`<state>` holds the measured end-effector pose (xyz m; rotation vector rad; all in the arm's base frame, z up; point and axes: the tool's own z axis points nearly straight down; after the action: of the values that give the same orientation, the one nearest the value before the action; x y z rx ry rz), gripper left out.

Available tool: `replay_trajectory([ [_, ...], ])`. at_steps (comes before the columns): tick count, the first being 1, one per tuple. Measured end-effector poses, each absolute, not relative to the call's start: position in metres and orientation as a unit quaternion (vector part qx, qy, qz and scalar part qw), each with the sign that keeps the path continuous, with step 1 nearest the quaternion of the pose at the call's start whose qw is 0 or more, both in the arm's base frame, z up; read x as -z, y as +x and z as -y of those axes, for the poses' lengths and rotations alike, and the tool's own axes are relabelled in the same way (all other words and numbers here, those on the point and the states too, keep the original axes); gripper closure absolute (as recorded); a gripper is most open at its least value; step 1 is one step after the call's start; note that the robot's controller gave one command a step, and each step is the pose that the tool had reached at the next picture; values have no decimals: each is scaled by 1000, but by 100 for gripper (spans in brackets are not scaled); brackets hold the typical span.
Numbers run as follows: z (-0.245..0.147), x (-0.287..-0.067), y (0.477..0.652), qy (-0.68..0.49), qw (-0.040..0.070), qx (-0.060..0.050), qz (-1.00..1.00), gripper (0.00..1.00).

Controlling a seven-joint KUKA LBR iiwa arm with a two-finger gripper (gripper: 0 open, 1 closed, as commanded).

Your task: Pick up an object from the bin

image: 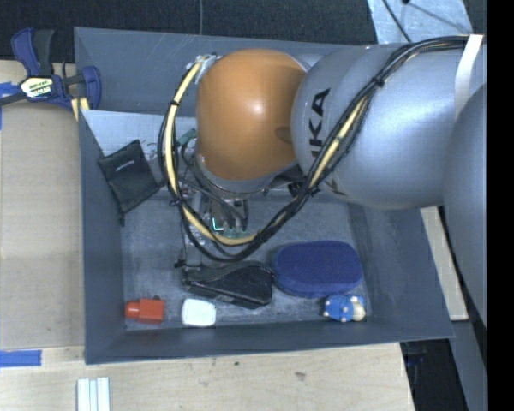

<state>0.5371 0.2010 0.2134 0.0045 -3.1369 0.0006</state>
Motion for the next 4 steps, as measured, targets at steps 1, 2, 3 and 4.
replay_trajectory([
  [1, -156, -112, 524, 133, 2, -1, 991, 0],
  [2, -126, -91, 569, 240, -11, 3, 971, 0],
  [3, -126, -95, 570, 238, -10, 3, 971, 100],
  [4, -124, -91, 570, 238, -13, 2, 971, 0],
])
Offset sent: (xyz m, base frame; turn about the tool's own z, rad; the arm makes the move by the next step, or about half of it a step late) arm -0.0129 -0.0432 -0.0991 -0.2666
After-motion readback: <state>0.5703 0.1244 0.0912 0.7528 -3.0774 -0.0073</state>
